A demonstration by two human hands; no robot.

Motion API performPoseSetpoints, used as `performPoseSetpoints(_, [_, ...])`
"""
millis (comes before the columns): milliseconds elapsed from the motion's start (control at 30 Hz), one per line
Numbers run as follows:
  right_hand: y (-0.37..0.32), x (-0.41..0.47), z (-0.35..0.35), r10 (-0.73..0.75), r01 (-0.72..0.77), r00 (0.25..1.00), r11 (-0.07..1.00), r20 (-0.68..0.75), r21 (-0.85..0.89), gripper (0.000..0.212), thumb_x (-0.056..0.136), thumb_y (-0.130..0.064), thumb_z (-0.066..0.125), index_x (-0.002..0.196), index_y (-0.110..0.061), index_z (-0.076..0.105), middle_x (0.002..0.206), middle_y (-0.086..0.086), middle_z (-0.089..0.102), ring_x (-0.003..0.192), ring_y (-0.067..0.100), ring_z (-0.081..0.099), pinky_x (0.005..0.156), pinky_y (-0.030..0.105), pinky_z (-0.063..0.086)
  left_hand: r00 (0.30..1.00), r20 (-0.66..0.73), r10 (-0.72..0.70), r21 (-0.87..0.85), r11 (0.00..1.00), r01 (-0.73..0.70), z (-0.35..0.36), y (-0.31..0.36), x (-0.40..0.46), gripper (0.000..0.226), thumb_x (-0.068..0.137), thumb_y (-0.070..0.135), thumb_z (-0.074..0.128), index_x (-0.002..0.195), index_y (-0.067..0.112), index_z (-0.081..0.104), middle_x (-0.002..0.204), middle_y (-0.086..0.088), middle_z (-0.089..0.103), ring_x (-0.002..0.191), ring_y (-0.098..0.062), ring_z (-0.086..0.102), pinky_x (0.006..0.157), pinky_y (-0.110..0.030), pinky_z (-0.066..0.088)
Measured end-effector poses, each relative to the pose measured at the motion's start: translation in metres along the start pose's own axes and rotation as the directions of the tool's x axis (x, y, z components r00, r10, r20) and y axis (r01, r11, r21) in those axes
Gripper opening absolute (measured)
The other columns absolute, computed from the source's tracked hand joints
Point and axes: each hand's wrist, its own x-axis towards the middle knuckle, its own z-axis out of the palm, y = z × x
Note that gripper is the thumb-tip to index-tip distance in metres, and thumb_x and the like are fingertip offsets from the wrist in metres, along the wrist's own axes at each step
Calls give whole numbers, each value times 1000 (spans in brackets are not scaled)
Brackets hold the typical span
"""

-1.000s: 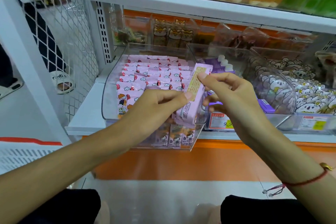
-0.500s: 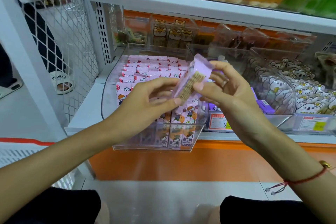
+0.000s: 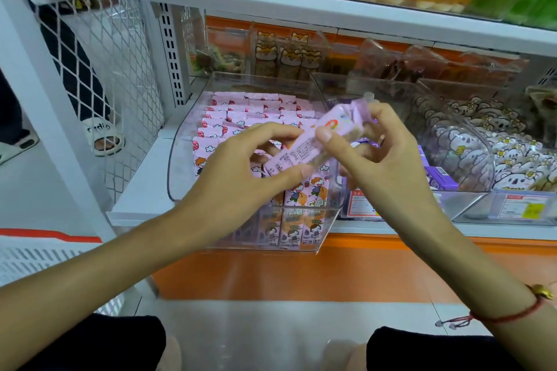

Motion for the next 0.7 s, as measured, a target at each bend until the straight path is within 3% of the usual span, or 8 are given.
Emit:
performPoseSetpoints(67, [2, 2, -1, 28, -28, 999, 999, -18, 24, 38, 80, -37, 69, 101, -8, 56, 67, 0, 63, 49, 20, 49, 44, 32, 42, 1000, 22, 3, -6, 1000, -3, 0, 4, -1, 28, 78, 46, 69, 104, 44, 61, 98, 25, 63, 88, -7, 58, 71, -11, 45])
performPoseSetpoints(133, [3, 4, -5, 66, -67, 998, 991, 12, 114, 37, 85, -29, 66, 103, 1, 54, 62, -4, 62, 48, 17, 52, 46, 28, 45, 996, 77, -48, -70, 996, 53, -1, 9, -1, 27, 82, 54, 62, 106, 42, 62, 100, 24, 64, 90, -3, 60, 74, -10, 46])
performPoseSetpoints(233, [3, 5, -9, 91, -124, 988, 945, 121, 303, 35, 86, -27, 61, 108, -1, 54, 80, 9, 64, 58, 15, 57, 56, 21, 49, 962, 170, -212, -178, 954, 242, -7, 14, 2, 40, 83, 66, 38, 105, 44, 63, 94, 27, 70, 86, 9, 64, 68, 1, 39])
performPoseSetpoints(300, [3, 5, -7, 81, -135, 983, 927, 165, 349, 41, 82, -31, 61, 116, -9, 53, 90, 9, 65, 72, 14, 63, 65, 21, 52, 942, 220, -255, -235, 923, 305, -11, 13, 5, 29, 87, 54, 41, 94, 43, 67, 86, 23, 73, 77, 9, 66, 61, 1, 42])
performPoseSetpoints(367, [5, 7, -5, 89, -141, 984, 917, 153, 372, 53, 80, -31, 63, 127, -11, 49, 95, 8, 64, 79, 12, 66, 72, 22, 53, 926, 266, -267, -312, 885, 345, -13, 12, 6, 24, 83, 45, 52, 91, 36, 73, 88, 13, 75, 77, 0, 68, 65, -10, 52])
performPoseSetpoints(433, [6, 8, -5, 111, -162, 982, 909, 151, 384, 56, 81, -31, 65, 131, -12, 46, 96, 1, 68, 81, 11, 68, 75, 23, 54, 938, 224, -265, -320, 889, 327, -14, 10, 6, 26, 74, 45, 59, 94, 33, 73, 88, 16, 73, 78, 2, 65, 67, -10, 51])
performPoseSetpoints(533, [8, 8, -4, 102, -166, 973, 932, 207, 322, 35, 87, -35, 63, 118, -22, 54, 96, -10, 70, 87, 13, 69, 73, 24, 54, 978, 84, -192, -208, 956, 206, -14, 4, 7, 34, 71, 44, 64, 103, 31, 66, 96, 20, 69, 84, 10, 62, 70, -4, 45])
performPoseSetpoints(700, [2, 1, 3, 53, -88, 987, 968, 151, 236, 41, 81, -37, 58, 115, -13, 56, 85, -14, 71, 79, 7, 70, 69, 19, 55, 993, 50, -109, -129, 985, 115, -9, 4, 5, 28, 74, 41, 64, 100, 33, 62, 99, 24, 64, 85, 0, 60, 73, -16, 53])
